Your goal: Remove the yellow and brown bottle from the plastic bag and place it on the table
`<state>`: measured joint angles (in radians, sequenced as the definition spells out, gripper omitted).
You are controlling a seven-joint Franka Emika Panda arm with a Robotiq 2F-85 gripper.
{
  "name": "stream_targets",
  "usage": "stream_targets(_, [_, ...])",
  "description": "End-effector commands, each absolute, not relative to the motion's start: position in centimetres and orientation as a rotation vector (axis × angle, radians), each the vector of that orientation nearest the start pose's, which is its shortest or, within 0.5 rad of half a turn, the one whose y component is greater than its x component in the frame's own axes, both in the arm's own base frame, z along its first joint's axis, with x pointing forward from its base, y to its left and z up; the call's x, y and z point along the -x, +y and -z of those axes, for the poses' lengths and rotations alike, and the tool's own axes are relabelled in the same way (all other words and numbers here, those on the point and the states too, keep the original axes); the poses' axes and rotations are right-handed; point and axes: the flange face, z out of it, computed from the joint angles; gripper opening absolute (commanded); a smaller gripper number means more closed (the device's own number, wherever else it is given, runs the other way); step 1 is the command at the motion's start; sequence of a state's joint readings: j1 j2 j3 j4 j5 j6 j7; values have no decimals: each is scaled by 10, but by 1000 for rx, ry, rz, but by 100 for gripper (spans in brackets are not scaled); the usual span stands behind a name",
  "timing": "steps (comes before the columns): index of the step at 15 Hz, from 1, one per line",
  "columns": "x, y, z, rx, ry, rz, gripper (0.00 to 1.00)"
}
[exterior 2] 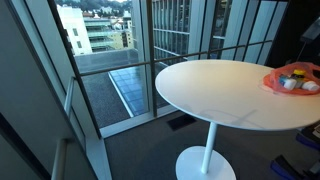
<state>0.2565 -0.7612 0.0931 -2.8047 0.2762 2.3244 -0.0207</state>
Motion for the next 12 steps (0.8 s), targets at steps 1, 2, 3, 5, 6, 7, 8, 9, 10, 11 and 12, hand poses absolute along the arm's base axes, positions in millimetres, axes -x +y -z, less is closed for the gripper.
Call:
stream_targets(1, [-330, 108, -453, 2964, -232, 405, 100])
stream_targets(2, [-336, 103, -457, 2980, -211, 417, 100])
stream_targets(3, [-342, 98, -461, 2994, -189, 419, 100])
stream_targets(5, [-351, 89, -464, 3027, -129, 416, 100])
stream_targets(6, [-357, 83, -464, 3045, -92, 409, 100])
stream_targets(7, [-362, 76, -464, 3061, -53, 398, 100])
stream_targets(8, [-366, 70, -464, 3077, -13, 388, 100])
stream_targets(9, [-370, 62, -464, 3089, 25, 379, 100])
stream_targets(10, [-374, 52, -464, 3099, 67, 368, 100])
stream_targets(11, [-377, 43, -463, 3108, 99, 359, 100])
stream_targets(12, [-379, 32, -463, 3117, 137, 352, 100])
